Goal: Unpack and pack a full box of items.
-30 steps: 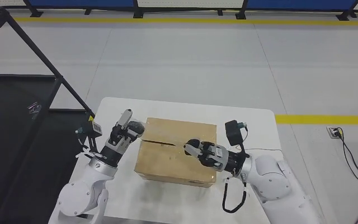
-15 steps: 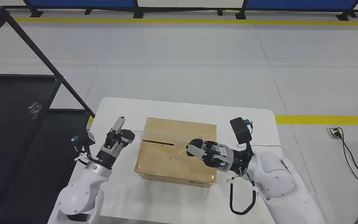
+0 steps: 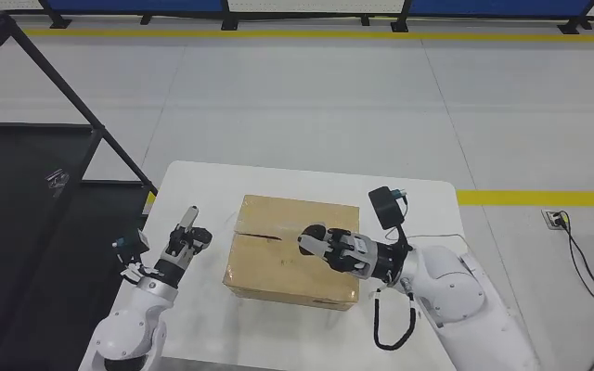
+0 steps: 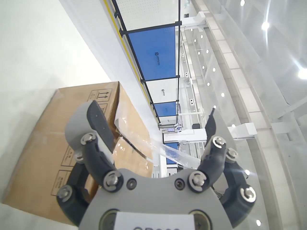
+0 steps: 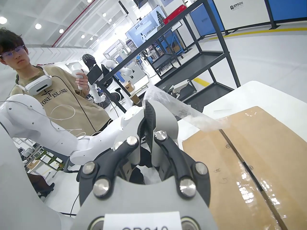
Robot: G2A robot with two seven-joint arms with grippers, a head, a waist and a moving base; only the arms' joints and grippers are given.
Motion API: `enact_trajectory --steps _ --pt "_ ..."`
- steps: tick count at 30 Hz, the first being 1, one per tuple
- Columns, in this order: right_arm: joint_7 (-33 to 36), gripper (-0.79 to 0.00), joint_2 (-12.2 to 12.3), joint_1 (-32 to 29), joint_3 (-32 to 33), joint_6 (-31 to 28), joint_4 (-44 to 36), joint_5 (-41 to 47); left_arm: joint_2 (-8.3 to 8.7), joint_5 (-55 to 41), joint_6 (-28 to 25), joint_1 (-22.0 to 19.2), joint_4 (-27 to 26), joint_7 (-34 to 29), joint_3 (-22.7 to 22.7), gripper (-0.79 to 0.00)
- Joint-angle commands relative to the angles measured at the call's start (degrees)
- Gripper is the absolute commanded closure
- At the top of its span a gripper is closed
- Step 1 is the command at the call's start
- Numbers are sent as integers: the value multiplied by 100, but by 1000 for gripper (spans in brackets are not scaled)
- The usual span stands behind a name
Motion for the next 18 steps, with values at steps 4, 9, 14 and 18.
enact_trajectory --steps 4,9,14,18 --pt "1 0 0 0 0 1 0 1 11 268 72 54 235 232 -31 -785" --pt "-94 0 0 -61 -6 47 -45 -33 26 765 227 -46 366 119 175 -785" --pt "-26 0 13 -56 -19 -43 34 158 68 693 139 -254 478 -489 147 -588" --pt "59 0 32 -42 6 -108 89 265 95 1057 234 -380 455 -583 218 -206"
